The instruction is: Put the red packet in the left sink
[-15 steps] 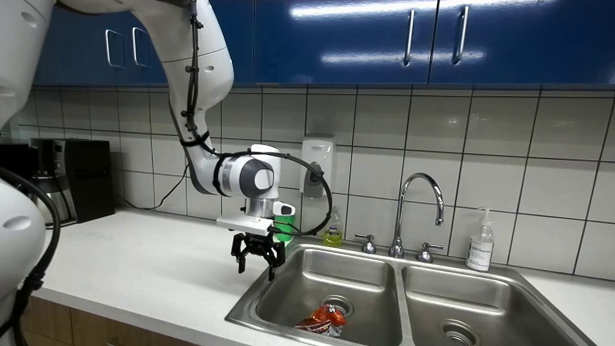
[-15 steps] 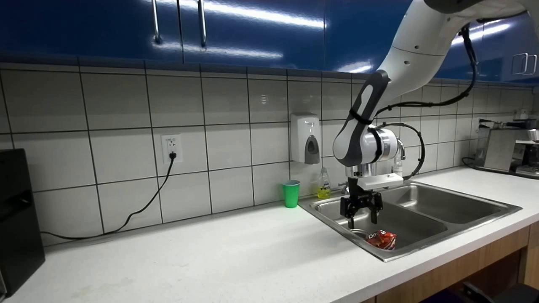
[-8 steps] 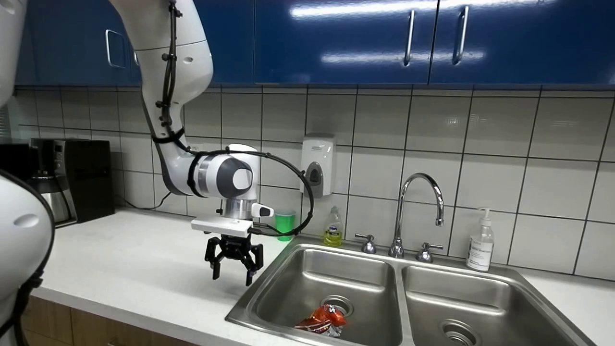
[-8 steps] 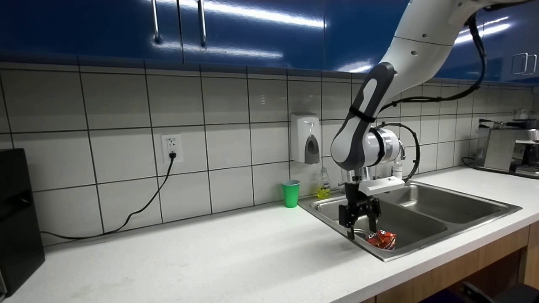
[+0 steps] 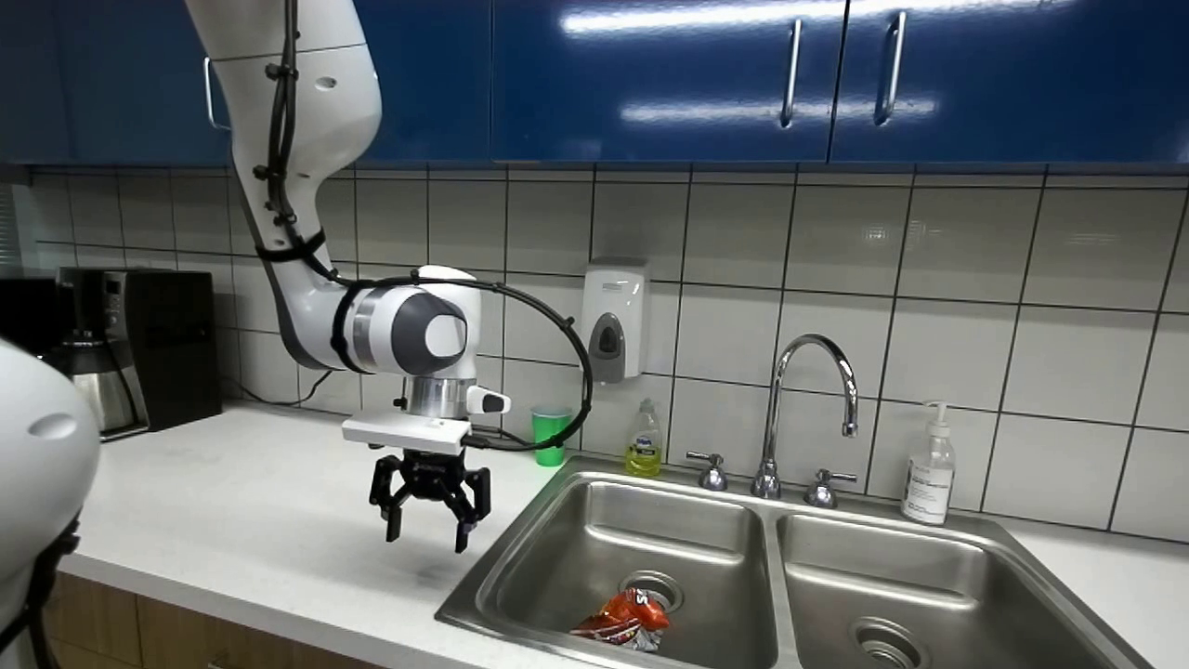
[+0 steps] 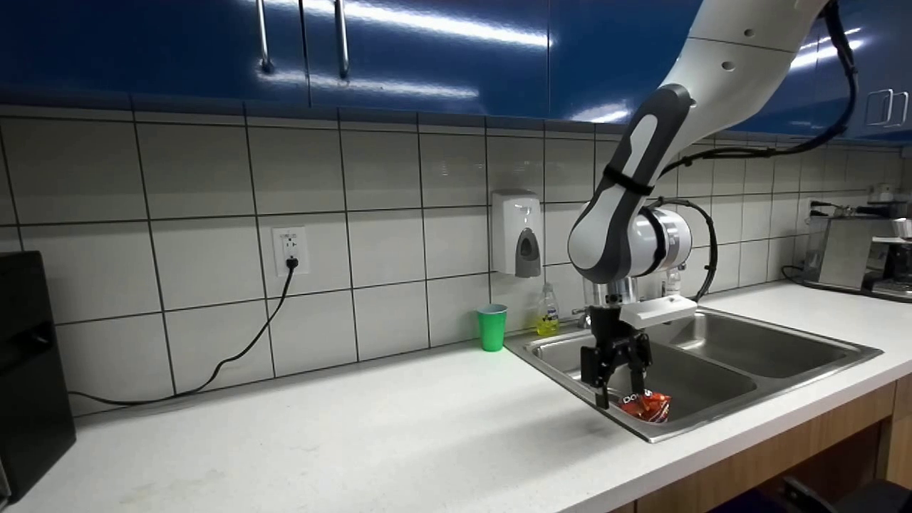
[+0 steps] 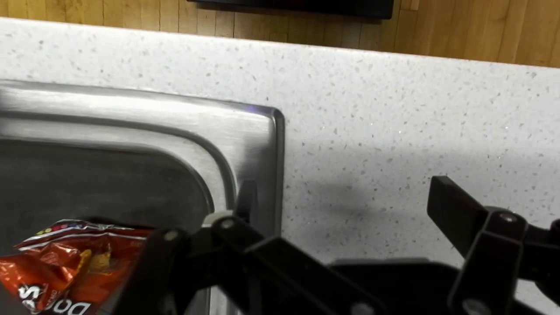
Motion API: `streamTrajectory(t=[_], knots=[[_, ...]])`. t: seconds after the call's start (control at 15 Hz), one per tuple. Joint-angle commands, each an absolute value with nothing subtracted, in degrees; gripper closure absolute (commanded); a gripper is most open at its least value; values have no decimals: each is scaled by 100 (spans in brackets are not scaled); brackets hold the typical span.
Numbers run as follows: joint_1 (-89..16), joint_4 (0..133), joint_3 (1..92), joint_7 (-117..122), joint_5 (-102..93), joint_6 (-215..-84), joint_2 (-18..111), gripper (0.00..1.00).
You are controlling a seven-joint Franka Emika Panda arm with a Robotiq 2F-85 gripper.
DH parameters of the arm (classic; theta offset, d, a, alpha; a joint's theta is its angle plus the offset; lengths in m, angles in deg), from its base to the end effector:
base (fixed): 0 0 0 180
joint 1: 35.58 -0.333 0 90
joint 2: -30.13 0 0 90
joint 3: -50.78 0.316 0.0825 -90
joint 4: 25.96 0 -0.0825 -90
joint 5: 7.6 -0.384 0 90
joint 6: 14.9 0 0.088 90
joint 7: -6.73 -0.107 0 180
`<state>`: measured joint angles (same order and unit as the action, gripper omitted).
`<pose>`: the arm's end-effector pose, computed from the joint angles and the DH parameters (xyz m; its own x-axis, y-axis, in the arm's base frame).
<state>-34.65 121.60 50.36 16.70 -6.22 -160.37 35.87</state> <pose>0.4324 -0.0100 0.2152 0.9760 0.1696 -0.1363 0.1695 -0.9854 -0.0122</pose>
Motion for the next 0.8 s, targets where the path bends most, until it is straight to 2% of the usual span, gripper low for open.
streamTrajectory(t=[0.0, 0.73], knots=[[-3467, 12471, 5098, 1896, -725, -16041, 3166, 0], [-3512, 12401, 5050, 1740, -632, -16025, 3270, 0]])
